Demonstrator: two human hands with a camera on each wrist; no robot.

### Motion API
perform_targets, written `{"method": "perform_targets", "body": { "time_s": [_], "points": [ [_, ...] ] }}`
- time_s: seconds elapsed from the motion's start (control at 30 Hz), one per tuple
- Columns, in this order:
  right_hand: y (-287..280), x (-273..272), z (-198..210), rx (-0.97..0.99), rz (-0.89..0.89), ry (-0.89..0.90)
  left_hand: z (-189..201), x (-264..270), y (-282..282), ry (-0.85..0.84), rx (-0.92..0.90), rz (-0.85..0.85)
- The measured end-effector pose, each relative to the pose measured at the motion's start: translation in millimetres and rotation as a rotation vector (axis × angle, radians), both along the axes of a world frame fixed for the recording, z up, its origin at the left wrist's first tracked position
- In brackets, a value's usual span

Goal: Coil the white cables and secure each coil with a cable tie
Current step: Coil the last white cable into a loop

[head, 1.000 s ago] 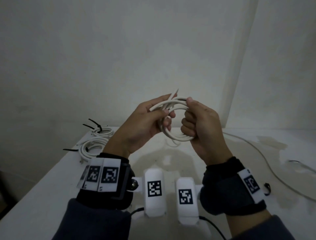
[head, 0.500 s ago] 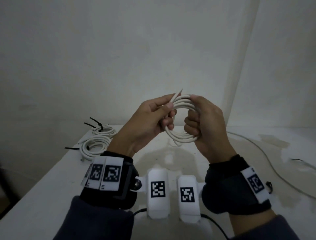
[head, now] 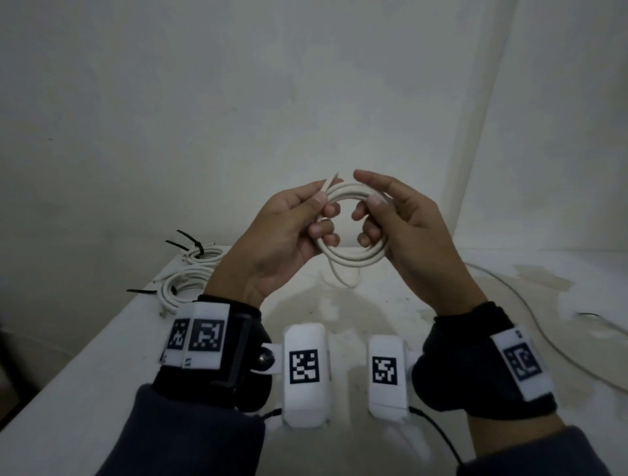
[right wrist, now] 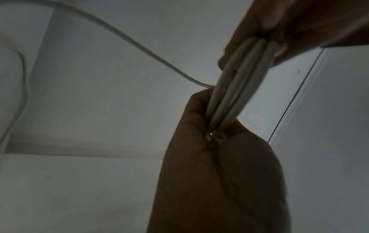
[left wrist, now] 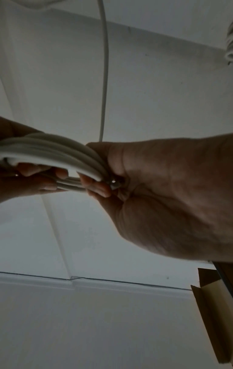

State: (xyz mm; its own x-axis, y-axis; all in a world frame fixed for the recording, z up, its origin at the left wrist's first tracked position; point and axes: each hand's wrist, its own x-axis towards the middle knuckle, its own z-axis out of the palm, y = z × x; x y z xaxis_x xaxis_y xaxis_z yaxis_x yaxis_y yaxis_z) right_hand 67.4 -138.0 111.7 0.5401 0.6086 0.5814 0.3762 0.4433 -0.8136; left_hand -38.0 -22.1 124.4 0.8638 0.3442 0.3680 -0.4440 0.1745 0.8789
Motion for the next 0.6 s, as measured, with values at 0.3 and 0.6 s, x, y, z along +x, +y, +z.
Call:
{"method": "perform_targets", "body": {
  "time_s": [0.3,0.6],
  "points": [
    [10.0,-0.7,-7.7,0.002,-0.127,0.014,-1.1,-8.2,4.6,0.137,0.276,0.03],
    [6.4,-4.6,-5.6,-0.025,-0.089,-0.208,2.9,-5.1,-8.2,0.228,0.593,0.233]
  ]
}}
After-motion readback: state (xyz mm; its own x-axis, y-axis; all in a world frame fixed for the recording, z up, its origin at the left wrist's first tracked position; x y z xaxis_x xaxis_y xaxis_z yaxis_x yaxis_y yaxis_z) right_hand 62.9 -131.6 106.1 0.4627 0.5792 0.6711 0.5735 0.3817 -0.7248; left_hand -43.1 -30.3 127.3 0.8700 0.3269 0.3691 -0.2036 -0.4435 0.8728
